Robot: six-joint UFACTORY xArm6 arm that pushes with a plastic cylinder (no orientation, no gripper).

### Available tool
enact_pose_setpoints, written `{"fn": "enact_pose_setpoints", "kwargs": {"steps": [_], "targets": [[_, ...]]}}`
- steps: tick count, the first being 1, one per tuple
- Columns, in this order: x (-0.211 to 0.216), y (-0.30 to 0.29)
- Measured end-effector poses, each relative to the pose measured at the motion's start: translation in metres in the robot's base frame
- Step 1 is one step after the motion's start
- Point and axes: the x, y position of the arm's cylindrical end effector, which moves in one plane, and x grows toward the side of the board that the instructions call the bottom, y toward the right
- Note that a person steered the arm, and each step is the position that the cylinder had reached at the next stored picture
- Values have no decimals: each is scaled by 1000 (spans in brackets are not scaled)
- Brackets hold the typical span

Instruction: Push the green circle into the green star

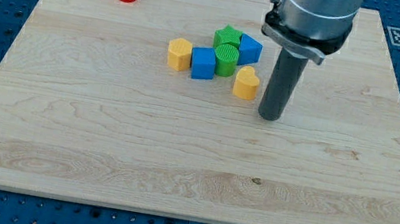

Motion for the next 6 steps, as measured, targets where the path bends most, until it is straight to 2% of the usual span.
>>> {"fn": "enact_pose_setpoints", "kwargs": {"steps": [2, 6], "targets": [[-17, -65], [-54, -64]]}}
